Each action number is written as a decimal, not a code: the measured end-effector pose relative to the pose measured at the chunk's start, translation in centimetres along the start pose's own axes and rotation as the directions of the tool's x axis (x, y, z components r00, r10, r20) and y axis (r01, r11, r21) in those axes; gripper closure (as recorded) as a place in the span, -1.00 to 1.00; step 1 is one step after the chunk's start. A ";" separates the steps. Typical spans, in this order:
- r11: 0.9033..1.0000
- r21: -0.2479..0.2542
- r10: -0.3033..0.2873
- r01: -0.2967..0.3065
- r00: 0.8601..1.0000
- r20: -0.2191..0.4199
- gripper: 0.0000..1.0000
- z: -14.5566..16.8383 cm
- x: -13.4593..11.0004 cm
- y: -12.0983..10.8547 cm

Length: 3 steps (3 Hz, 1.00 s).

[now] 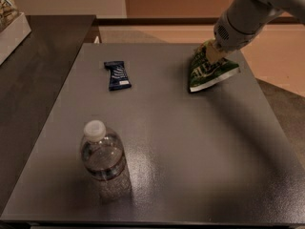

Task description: Move green jalapeno chip bag near water bottle

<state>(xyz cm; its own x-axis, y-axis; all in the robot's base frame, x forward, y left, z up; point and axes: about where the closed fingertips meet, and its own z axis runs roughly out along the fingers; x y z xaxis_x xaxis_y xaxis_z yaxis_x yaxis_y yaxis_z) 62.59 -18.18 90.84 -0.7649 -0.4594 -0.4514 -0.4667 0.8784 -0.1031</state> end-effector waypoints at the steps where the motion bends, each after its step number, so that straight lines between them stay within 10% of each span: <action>1: 0.996 0.000 -0.090 0.090 0.996 -0.011 1.00 -1.4 0.4 -0.7; 3: 0.967 -0.042 -0.250 0.251 0.968 0.019 0.15 -1.8 1.4 -2.6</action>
Offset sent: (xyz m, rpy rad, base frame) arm -0.0127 -0.0382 0.0199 -0.1136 -0.0124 0.2783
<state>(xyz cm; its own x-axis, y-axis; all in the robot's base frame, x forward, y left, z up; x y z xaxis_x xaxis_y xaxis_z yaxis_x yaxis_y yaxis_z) 61.91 -21.32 92.07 -0.6154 -0.6618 -0.4280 -0.6617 0.7289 -0.1756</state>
